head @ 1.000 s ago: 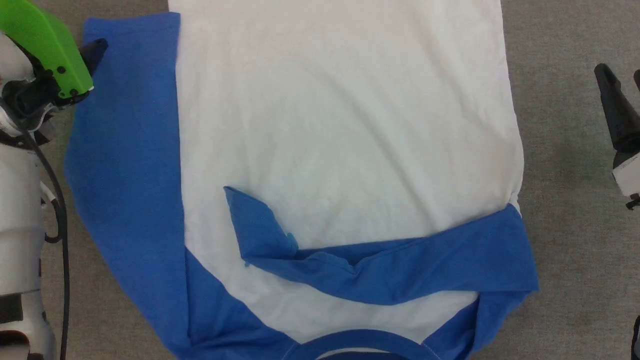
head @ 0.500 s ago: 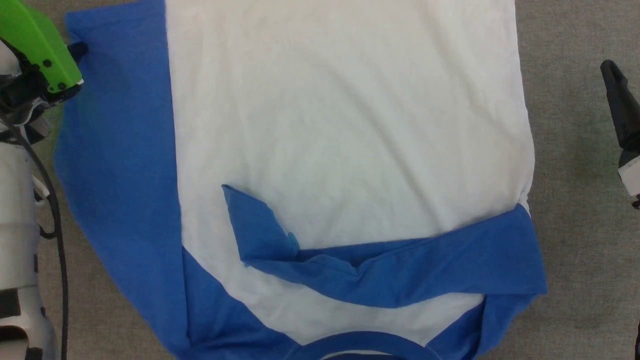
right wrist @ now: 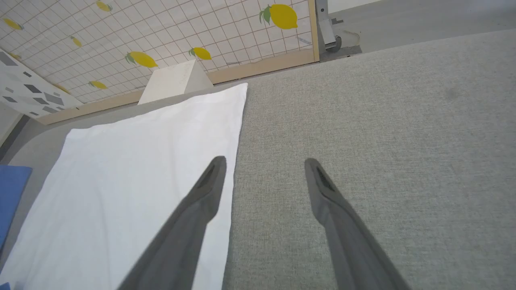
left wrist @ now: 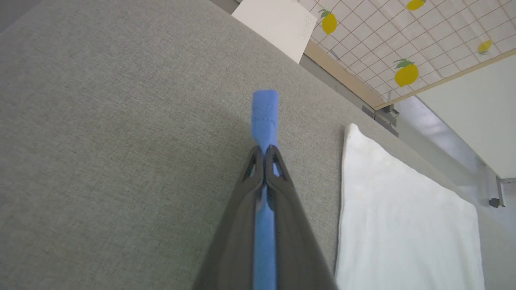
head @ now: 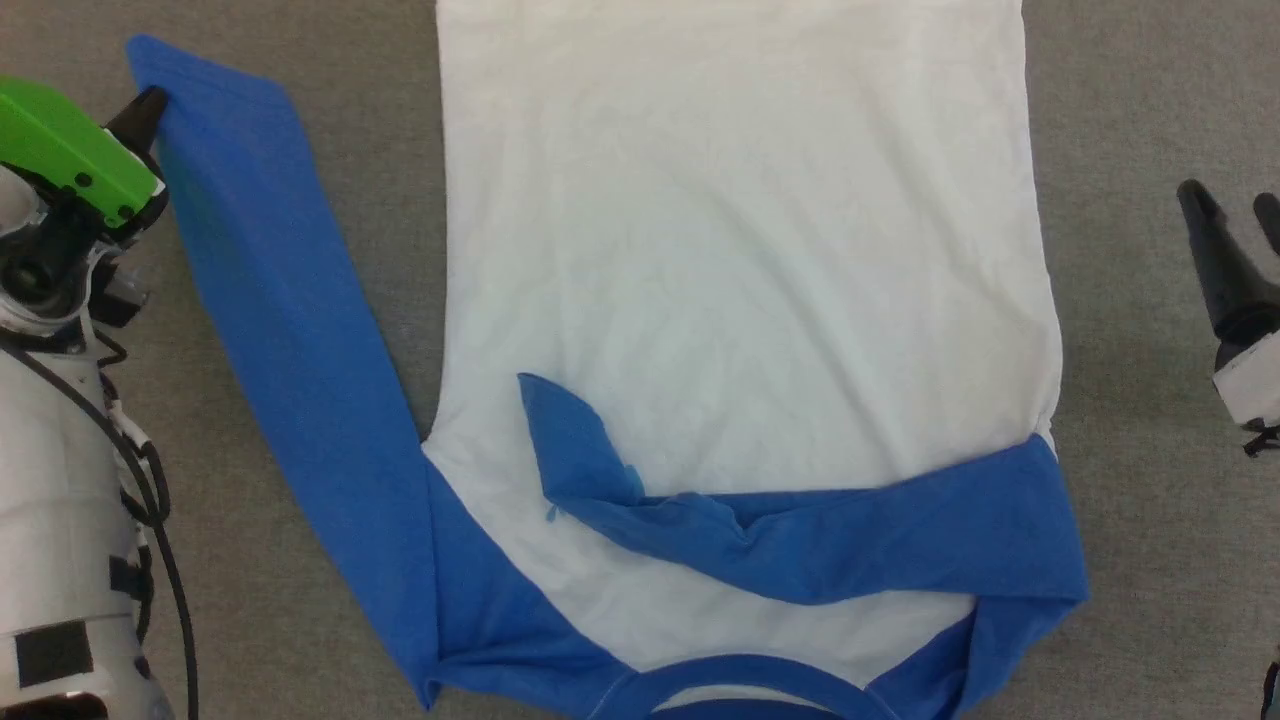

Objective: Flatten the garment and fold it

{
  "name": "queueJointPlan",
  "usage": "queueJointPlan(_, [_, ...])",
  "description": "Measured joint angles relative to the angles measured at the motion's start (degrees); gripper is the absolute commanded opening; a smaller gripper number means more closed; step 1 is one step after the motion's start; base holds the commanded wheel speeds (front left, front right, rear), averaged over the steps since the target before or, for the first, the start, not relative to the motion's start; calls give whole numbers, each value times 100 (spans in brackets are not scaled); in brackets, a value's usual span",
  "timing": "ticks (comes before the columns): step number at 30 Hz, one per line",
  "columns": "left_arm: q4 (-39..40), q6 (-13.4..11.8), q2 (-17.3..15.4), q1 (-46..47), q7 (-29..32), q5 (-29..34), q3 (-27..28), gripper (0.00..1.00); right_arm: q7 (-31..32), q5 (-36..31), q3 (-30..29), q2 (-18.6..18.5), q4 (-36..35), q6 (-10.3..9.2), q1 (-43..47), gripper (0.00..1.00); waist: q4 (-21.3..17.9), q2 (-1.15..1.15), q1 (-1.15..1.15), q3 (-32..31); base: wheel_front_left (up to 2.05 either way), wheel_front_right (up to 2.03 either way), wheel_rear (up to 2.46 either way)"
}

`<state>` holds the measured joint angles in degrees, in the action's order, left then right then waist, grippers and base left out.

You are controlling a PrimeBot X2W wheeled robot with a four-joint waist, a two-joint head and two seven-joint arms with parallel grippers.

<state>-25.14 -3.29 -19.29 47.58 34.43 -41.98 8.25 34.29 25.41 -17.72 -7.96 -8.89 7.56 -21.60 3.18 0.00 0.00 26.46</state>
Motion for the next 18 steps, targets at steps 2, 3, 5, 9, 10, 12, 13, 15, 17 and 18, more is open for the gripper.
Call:
queueJointPlan(2, [214,175,71,-139,-69,-74,1,0,9,-30,-10,22,90,0,110,100,70,0,0,-197,0,0,0])
queueJointPlan(3, [324,241,113,-185,-70,-127,-3,0,9,-34,-5,32,122,0,158,100,99,0,-1,-280,0,0,0])
queueJointPlan(5, [655,397,186,-303,-53,-224,-108,0,5,-35,1,92,205,0,227,100,167,0,-1,-487,0,0,0])
queueJointPlan(9, [1394,609,466,-571,160,-256,-532,0,-3,-44,46,186,374,0,363,100,287,0,-1,-919,0,0,0])
queueJointPlan(10, [1528,637,553,-625,224,-278,-648,0,-1,-44,53,197,396,0,386,100,307,0,-1,-1002,0,0,0])
queueJointPlan(12, [2234,694,1085,-939,561,-336,-1341,0,0,-55,92,276,450,0,439,100,383,0,-1,-1374,0,0,0])
queueJointPlan(13, [2382,731,1195,-1007,645,-354,-1514,0,0,-59,104,289,456,0,443,100,396,0,-1,-1457,0,0,0])
queueJointPlan(15, [2615,772,1318,-1085,748,-350,-1856,0,2,-59,123,300,461,0,457,100,408,0,-1,-1590,0,0,0])
queueJointPlan(17, [2782,809,1435,-1138,795,-365,-2264,0,2,-59,132,312,471,0,480,100,403,0,-1,-1704,0,0,0])
queueJointPlan(18, [2807,832,1466,-1151,825,-370,-2452,0,2,-59,136,315,475,0,490,100,392,0,-1,-1736,0,0,0])
